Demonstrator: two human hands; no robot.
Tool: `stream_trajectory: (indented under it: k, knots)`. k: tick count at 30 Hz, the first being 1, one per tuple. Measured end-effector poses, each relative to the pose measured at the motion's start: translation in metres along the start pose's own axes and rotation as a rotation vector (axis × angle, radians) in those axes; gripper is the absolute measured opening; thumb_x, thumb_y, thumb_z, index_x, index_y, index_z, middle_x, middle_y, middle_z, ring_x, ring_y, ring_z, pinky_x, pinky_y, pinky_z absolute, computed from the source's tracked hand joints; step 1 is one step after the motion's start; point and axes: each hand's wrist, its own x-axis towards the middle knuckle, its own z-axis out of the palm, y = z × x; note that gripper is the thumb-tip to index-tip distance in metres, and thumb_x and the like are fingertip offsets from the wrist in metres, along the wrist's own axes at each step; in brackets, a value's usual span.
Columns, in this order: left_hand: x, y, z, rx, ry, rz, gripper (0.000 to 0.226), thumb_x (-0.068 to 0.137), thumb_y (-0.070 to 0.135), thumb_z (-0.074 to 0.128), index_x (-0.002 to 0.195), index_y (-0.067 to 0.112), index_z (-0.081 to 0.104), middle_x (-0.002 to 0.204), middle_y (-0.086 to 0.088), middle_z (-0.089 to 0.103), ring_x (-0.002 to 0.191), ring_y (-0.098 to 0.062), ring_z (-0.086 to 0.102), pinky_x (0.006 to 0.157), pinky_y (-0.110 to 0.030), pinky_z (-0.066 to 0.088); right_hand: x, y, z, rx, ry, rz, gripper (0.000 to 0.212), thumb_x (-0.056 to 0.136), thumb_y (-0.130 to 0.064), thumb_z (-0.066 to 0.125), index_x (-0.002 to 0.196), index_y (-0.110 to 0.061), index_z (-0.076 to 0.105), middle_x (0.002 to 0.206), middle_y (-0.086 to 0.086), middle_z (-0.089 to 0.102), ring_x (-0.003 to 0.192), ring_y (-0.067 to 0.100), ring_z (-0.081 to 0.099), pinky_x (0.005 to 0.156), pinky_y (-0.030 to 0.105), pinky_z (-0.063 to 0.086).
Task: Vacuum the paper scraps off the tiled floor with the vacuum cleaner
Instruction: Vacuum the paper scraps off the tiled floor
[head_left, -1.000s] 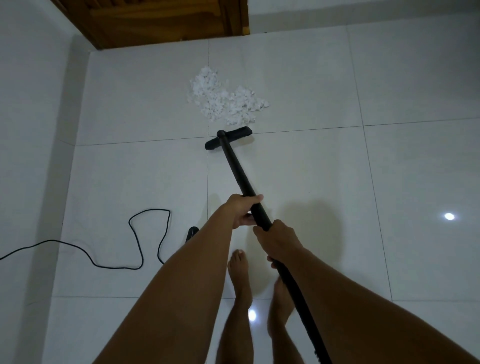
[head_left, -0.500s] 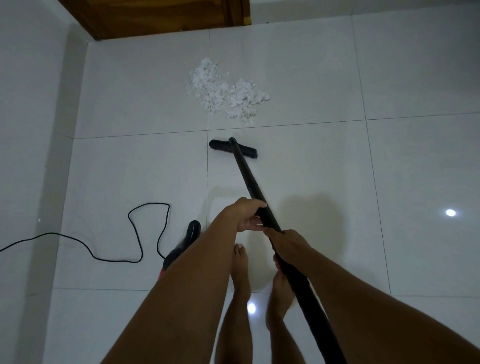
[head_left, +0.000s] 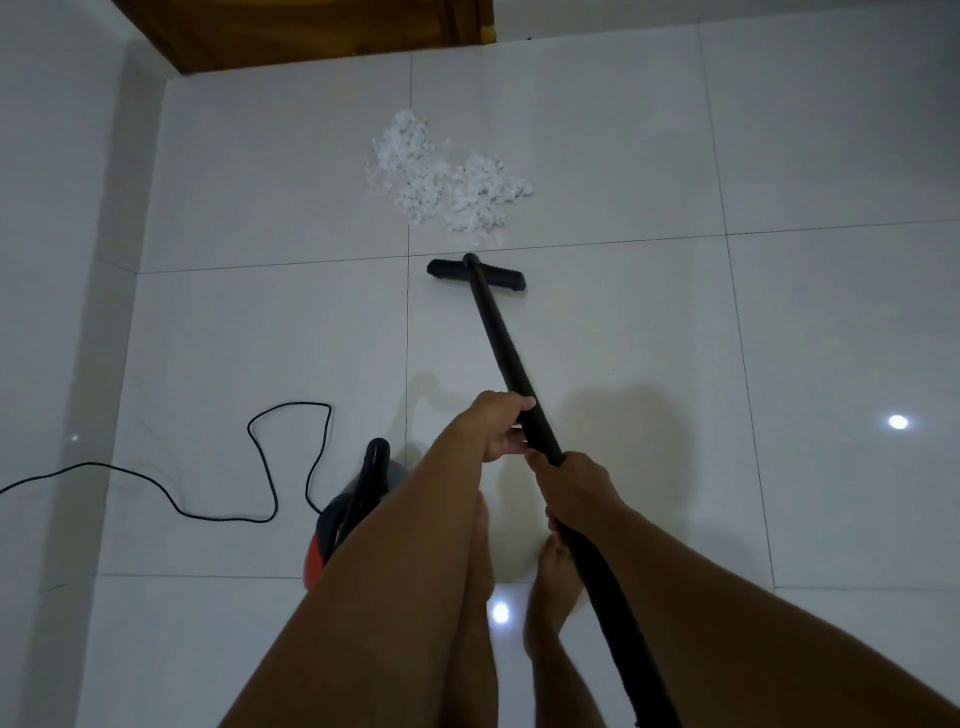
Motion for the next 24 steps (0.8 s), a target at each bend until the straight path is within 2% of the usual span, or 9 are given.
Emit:
stream_trajectory:
  k: [3, 5, 8, 11, 13, 17, 19, 22, 24]
  knots:
    - [-0.001, -0.001, 0.002, -0.023, -0.021, 0.014, 0.032, 0.1, 0.01, 0.052, 0.129, -0.004, 0.048, 0.115, -0.022, 0.064, 0.099, -0.035, 0.071, 0.084, -0.051, 0.059, -0.001, 0.005, 0.0, -0.16, 0.055, -0.086, 0.042, 0.101, -0.046, 0.044, 0.115, -0.008, 0.054, 0.079, 0.004, 0.063, 0.053, 0.014, 0.061, 0.041, 0.021, 0.042]
    - [-0.003, 0.005, 0.002, 0.012, -0.021, 0.034, 0.036, 0.097, 0.015, 0.06, 0.126, -0.004, 0.051, 0.108, -0.019, 0.066, 0.095, -0.033, 0.073, 0.079, -0.049, 0.061, 0.0, 0.005, 0.001, -0.266, 0.099, -0.142, 0.04, 0.102, -0.046, 0.04, 0.116, -0.011, 0.05, 0.083, 0.003, 0.059, 0.063, 0.015, 0.061, 0.049, 0.026, 0.043]
    - [-0.004, 0.014, 0.002, 0.143, 0.052, 0.057, 0.046, 0.091, 0.021, 0.072, 0.126, -0.001, 0.051, 0.11, -0.018, 0.067, 0.096, -0.032, 0.072, 0.075, -0.047, 0.063, 0.005, 0.001, 0.006, -0.36, 0.133, -0.197, 0.039, 0.102, -0.048, 0.037, 0.117, -0.013, 0.047, 0.09, 0.005, 0.063, 0.075, 0.021, 0.066, 0.064, 0.035, 0.055]
    - [-0.006, 0.024, 0.0, 0.238, 0.149, 0.04, 0.033, 0.093, 0.013, 0.066, 0.12, 0.0, 0.052, 0.104, -0.019, 0.066, 0.089, -0.033, 0.07, 0.07, -0.046, 0.063, 0.01, -0.005, 0.008, -0.306, 0.097, -0.191, 0.04, 0.102, -0.048, 0.044, 0.118, -0.012, 0.046, 0.096, 0.009, 0.066, 0.081, 0.026, 0.07, 0.074, 0.045, 0.062]
    - [-0.005, 0.027, -0.004, 0.296, 0.189, 0.061, 0.03, 0.094, 0.013, 0.065, 0.118, 0.0, 0.053, 0.1, -0.018, 0.066, 0.084, -0.03, 0.071, 0.067, -0.042, 0.063, 0.013, -0.01, 0.008, -0.214, 0.06, -0.173, 0.04, 0.099, -0.045, 0.053, 0.119, -0.011, 0.046, 0.098, 0.01, 0.066, 0.081, 0.027, 0.071, 0.072, 0.047, 0.063]
    - [-0.006, 0.023, -0.015, 0.242, 0.137, 0.101, 0.035, 0.095, 0.012, 0.064, 0.124, -0.004, 0.052, 0.112, -0.02, 0.065, 0.095, -0.031, 0.069, 0.063, -0.037, 0.062, 0.006, -0.02, -0.004, 0.166, -0.157, -0.023, 0.043, 0.095, -0.028, 0.069, 0.123, -0.008, 0.045, 0.101, 0.012, 0.067, 0.066, 0.022, 0.072, 0.056, 0.037, 0.062]
    - [-0.008, 0.022, -0.024, 0.156, 0.102, 0.104, 0.035, 0.096, 0.012, 0.062, 0.125, -0.004, 0.051, 0.117, -0.021, 0.065, 0.101, -0.034, 0.069, 0.071, -0.041, 0.063, -0.001, -0.024, -0.013, 0.328, -0.363, 0.112, 0.046, 0.093, -0.03, 0.072, 0.124, -0.004, 0.051, 0.093, 0.012, 0.071, 0.057, 0.018, 0.068, 0.062, 0.036, 0.062]
    - [-0.012, 0.022, -0.033, 0.008, 0.032, 0.107, 0.027, 0.1, 0.012, 0.056, 0.121, -0.004, 0.056, 0.119, -0.022, 0.067, 0.103, -0.034, 0.071, 0.089, -0.049, 0.058, -0.007, -0.029, -0.021, 0.416, -0.573, 0.184, 0.035, 0.095, -0.036, 0.068, 0.112, -0.007, 0.058, 0.071, 0.006, 0.066, 0.047, 0.011, 0.057, 0.058, 0.027, 0.057]
    - [-0.015, 0.02, -0.037, -0.057, -0.008, 0.101, 0.023, 0.102, 0.012, 0.052, 0.119, -0.003, 0.058, 0.115, -0.018, 0.07, 0.101, -0.031, 0.072, 0.09, -0.047, 0.058, -0.007, -0.032, -0.016, 0.379, -0.572, 0.164, 0.027, 0.095, -0.033, 0.066, 0.103, -0.009, 0.057, 0.06, 0.002, 0.058, 0.046, 0.011, 0.051, 0.05, 0.025, 0.051]
